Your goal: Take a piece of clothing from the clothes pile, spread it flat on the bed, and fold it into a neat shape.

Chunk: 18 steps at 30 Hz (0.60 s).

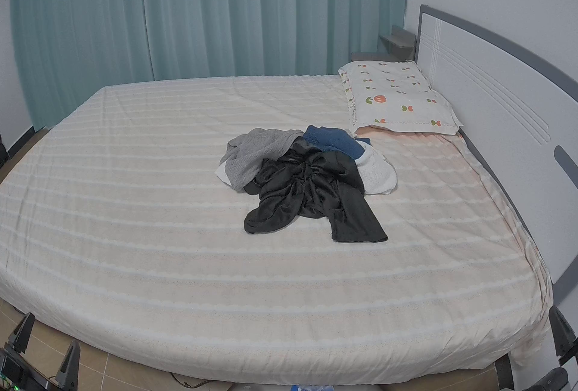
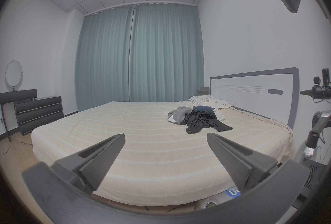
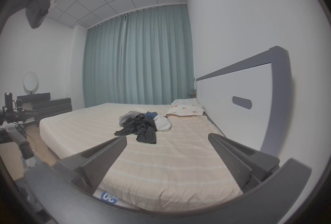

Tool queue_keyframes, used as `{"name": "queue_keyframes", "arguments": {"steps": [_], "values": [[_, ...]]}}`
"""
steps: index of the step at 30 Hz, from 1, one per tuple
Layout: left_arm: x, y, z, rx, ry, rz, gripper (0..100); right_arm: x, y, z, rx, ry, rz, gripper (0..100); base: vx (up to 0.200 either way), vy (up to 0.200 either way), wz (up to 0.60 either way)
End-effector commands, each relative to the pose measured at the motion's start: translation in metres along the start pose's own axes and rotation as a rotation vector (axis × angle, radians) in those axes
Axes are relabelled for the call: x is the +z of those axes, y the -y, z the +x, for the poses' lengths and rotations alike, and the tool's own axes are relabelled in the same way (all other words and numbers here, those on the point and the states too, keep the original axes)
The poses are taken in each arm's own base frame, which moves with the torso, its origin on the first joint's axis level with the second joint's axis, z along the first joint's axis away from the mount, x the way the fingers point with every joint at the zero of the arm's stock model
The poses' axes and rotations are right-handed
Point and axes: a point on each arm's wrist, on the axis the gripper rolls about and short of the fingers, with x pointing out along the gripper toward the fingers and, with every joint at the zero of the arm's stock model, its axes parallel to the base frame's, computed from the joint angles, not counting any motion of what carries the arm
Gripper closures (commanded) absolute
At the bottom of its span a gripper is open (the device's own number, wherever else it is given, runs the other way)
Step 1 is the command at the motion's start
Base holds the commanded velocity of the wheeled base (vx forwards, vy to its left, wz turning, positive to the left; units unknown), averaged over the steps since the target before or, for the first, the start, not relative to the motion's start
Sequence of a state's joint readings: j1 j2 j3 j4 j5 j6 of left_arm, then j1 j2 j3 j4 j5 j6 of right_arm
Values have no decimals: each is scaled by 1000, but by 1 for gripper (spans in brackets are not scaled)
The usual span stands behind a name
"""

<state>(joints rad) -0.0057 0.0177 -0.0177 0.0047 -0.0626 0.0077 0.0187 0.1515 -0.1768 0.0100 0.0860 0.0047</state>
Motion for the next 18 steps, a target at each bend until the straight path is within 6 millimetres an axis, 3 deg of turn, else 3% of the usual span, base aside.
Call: {"name": "queue_keyframes", "arguments": {"steps": [1, 2, 4, 5, 6, 12, 16, 17, 18], "values": [[-5, 0, 0, -1, 0, 0, 0, 32, 1, 83, 145, -350, 56, 0, 0, 0, 0], [-5, 0, 0, -1, 0, 0, 0, 32, 1, 83, 145, -350, 56, 0, 0, 0, 0], [-5, 0, 0, -1, -1, 0, 0, 32, -3, 121, 188, -415, 71, 0, 0, 0, 0], [-5, 0, 0, -1, 0, 0, 0, 32, -3, 123, 189, -419, 72, 0, 0, 0, 0], [-5, 0, 0, 1, 0, 0, 0, 27, -5, 145, 190, -472, 96, 0, 0, 0, 0], [-5, 0, 0, 1, 0, 0, 0, 9, -10, 222, 176, -605, 172, 0, 0, 0, 0], [-5, 0, 0, -1, -1, 0, 0, -6, -12, 265, 163, -680, 202, 0, 0, 0, 0], [-5, 0, 0, -1, -1, 0, 0, -6, -12, 265, 163, -680, 202, 0, 0, 0, 0], [-5, 0, 0, -1, -1, 0, 0, -19, -15, 292, 149, -723, 230, 0, 0, 0, 0]]}}
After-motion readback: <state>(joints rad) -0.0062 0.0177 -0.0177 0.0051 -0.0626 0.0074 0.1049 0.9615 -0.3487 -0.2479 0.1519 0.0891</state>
